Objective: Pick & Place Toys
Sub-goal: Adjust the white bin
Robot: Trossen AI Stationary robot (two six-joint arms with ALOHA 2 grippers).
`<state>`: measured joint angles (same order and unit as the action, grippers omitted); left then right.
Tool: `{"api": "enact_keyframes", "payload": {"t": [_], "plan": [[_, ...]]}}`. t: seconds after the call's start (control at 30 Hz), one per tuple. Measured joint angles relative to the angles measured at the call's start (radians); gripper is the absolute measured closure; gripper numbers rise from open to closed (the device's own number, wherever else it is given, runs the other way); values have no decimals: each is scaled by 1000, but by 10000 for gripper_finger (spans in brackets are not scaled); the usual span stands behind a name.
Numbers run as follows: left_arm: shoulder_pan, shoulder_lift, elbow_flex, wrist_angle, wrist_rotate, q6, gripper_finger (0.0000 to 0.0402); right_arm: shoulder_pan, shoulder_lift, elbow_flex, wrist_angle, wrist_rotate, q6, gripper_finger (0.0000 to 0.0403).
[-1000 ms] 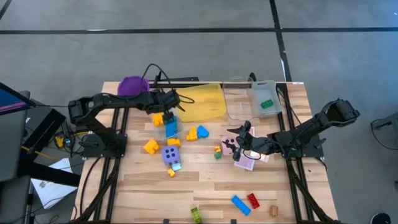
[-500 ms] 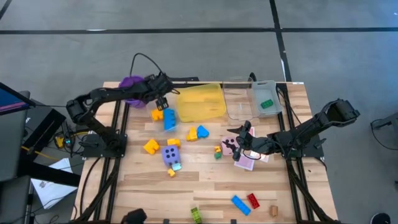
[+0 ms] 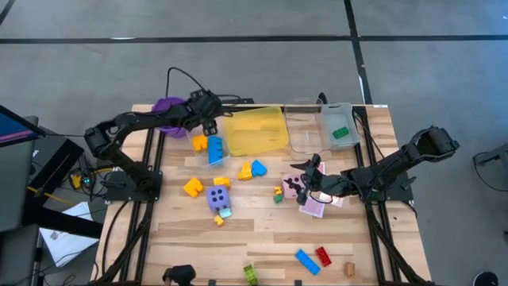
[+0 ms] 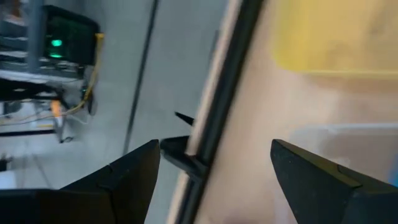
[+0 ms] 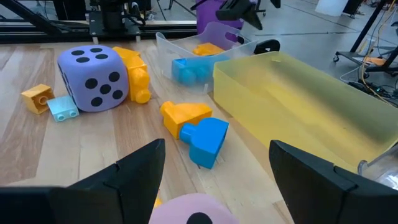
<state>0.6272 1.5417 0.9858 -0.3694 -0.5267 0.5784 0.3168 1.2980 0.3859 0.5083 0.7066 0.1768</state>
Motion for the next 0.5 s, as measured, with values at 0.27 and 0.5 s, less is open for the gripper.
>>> {"api": "enact_keyframes", "payload": {"t": [0.27, 0.5], "plan": [[-40, 0, 0, -169, 73, -6, 106, 0, 0, 0, 0, 0, 0, 121], [-3, 69, 2, -162, 46, 47, 106, -20, 0, 0, -11, 0, 0, 121]]}}
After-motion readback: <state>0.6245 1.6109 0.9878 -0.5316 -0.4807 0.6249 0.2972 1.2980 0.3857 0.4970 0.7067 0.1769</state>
